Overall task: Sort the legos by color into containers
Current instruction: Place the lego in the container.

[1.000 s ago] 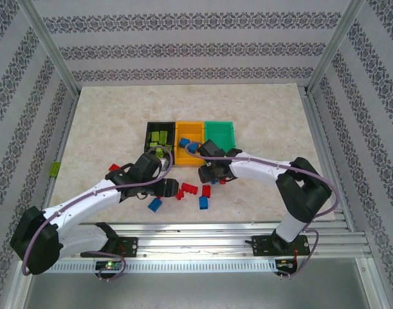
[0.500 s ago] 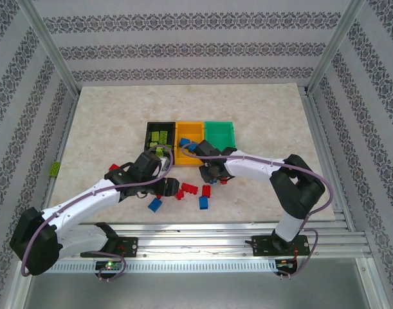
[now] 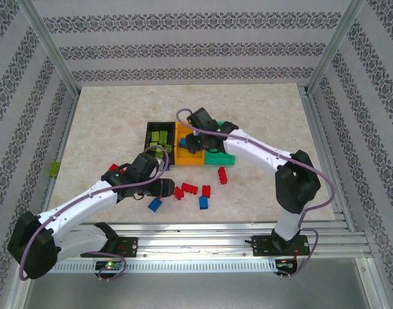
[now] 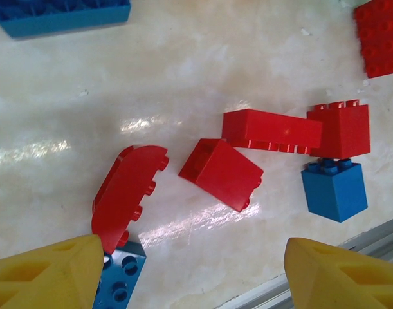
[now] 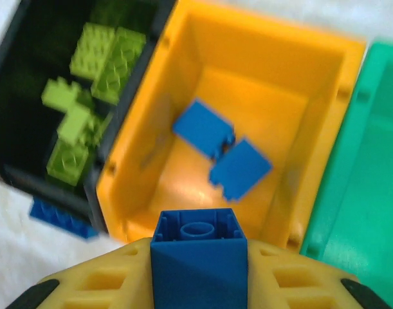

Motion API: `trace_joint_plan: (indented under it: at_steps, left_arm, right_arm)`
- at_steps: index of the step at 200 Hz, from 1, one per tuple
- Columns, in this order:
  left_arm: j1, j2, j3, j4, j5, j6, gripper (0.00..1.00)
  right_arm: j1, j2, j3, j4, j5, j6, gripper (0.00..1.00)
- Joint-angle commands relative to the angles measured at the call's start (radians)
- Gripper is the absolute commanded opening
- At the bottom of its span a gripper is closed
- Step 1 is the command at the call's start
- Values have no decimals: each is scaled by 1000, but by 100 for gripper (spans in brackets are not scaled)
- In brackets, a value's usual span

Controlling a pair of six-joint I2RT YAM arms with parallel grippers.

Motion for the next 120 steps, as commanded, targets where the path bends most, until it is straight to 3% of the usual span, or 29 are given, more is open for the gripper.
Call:
trace_joint_plan:
  at_steps: [1, 37, 79, 120]
  left_arm:
    - [13, -20, -28, -81, -13, -53, 75]
    - [13, -68, -64, -134, -37, -108, 75]
    - [23, -134, -114, -131, -33, -144, 76]
    - [30, -123, -165, -51, -63, -178, 75]
  right_arm:
    - [-42, 92, 103, -24, -35, -18, 38]
    - [-60, 124, 141, -32, -61, -20, 51]
    - [-30, 0, -51, 17, -118, -23, 52]
    - [40, -150, -210, -96, -41, -47, 53]
